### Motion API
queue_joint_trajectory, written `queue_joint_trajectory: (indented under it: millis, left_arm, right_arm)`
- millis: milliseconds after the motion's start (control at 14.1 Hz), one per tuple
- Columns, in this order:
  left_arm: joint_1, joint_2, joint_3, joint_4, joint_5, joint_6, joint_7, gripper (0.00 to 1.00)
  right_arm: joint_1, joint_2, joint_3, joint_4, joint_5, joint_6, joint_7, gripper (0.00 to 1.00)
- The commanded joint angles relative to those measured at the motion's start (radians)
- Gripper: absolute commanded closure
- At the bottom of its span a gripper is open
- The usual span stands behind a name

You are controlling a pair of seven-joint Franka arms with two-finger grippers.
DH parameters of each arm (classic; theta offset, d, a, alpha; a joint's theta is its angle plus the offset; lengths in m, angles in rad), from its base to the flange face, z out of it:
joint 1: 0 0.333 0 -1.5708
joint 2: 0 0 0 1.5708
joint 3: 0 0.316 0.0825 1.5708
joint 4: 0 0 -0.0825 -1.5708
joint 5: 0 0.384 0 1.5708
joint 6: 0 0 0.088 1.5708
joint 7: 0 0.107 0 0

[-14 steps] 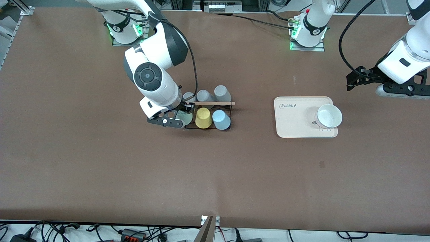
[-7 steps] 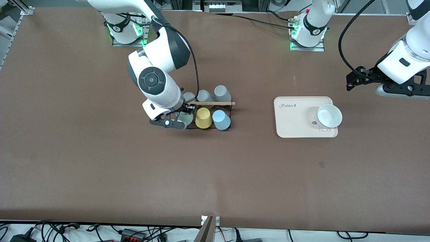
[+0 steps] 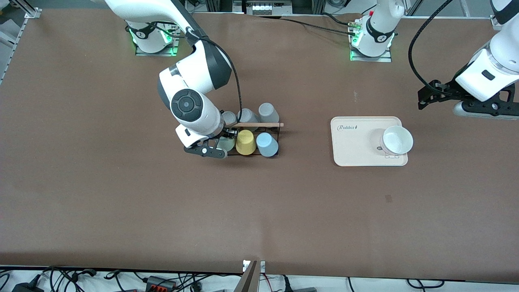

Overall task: Hang scattered cups on rack with three cups
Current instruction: 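Hang the teal cup on the rack peg beside the yellow cup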

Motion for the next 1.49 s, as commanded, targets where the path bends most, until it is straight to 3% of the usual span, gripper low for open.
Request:
queue_joint_trajectory:
  millis: [0, 639, 709, 780, 851, 1419]
  left_arm:
    - [0.014, -0.023, -0.012, -0.011, -0.016, -0.010, -0.005, 0.00]
    - [0.006, -0.023, -0.012, -0.009, -0.016, -0.011, -0.008, 0.00]
    - [0.005, -0.023, -0.012, -0.009, -0.016, -0.011, -0.006, 0.00]
    - [0.002, -0.023, -0.013, -0.009, -0.016, -0.011, -0.008, 0.00]
    - [0.002, -0.021, -0.015, -0.008, -0.015, -0.011, -0.009, 0.00]
    - [0.002, -0.020, -0.018, 0.001, -0.016, -0.011, -0.006, 0.00]
  right_arm:
    - [0.008, 0.028, -0.007, 0.031, 0.026, 0.010, 0.002, 0.69]
    - [0.013, 0.057, -0.007, 0.031, 0.024, 0.013, 0.005, 0.65]
    - [0.016, 0.058, -0.007, 0.031, 0.024, 0.013, 0.006, 0.55]
    - [0.016, 0.060, -0.007, 0.031, 0.021, 0.015, 0.011, 0.05]
    - [0.016, 0.058, -0.007, 0.031, 0.024, 0.013, 0.014, 0.00]
    - [-0.021, -0.020, -0.020, 0.063, 0.013, -0.017, -0.004, 0.00]
